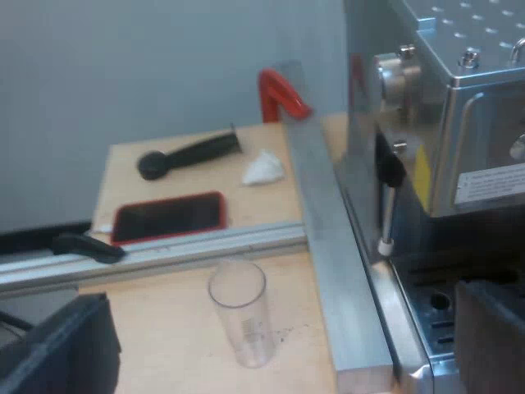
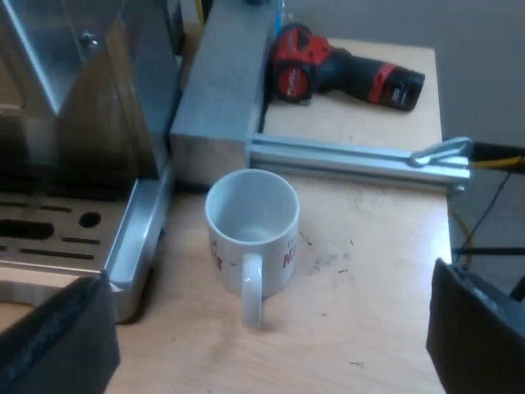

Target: Grind coffee beans and then tamp

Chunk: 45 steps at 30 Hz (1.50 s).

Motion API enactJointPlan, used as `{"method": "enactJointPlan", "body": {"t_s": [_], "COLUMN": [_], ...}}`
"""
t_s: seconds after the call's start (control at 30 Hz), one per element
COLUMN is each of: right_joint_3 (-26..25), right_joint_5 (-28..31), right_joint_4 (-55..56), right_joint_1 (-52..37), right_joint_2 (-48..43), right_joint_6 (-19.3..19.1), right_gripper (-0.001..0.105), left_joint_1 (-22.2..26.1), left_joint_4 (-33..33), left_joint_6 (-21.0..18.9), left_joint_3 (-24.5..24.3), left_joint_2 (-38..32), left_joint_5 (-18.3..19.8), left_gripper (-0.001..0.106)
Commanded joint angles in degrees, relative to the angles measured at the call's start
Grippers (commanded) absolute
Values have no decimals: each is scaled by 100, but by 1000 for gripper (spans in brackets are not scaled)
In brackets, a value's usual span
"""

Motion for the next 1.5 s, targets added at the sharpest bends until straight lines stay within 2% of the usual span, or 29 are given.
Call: {"method": "enactJointPlan", "body": {"t_s": [0.03,0.27,0.37,0.53,0.6,0.7,0.8,0.87,1.1,1.27,1.3,1.4,1.5], "right_joint_3": [3,357,609,1039,983,1080,1111,1109,1279,1498,1689,1974,2283], "right_joint_5": [-64,27,112,210,212,-110,-207,-205,-234,-234,-234,-234,-306], "right_joint_4": [28,-9,-9,-172,-30,-346,-594,-644,-1042,-1219,-1203,-1204,-1204], "right_joint_1": [-6,-6,-6,-6,5,4,4,4,4,4,4,4,4], "right_joint_2": [-331,-1171,-1594,-2447,-2399,-2401,-2401,-2401,-2385,-2374,-2370,-2370,-2370], "right_joint_6": [58,605,840,849,888,856,960,967,967,967,967,967,967], "right_gripper": [79,79,79,79,79,79,79,79,79,79,79,79,79], "left_joint_1": [19,19,19,19,19,19,19,19,19,19,19,19,19], "left_joint_4": [-18,59,398,1143,1306,1674,1705,1589,312,-114,-510,-651,-657], "left_joint_6": [-38,-12,49,48,48,48,48,48,48,48,48,48,48], "left_joint_3": [198,465,469,469,469,443,459,459,734,953,1253,1547,1867], "left_joint_2": [-559,-1658,-2019,-2480,-2585,-2628,-2629,-2629,-2629,-2619,-2619,-2619,-2619], "left_joint_5": [-211,-279,-279,-279,-279,-279,-279,-279,-263,-263,-263,-250,-57], "left_gripper": [84,84,84,84,84,84,84,84,84,84,84,84,84]}}
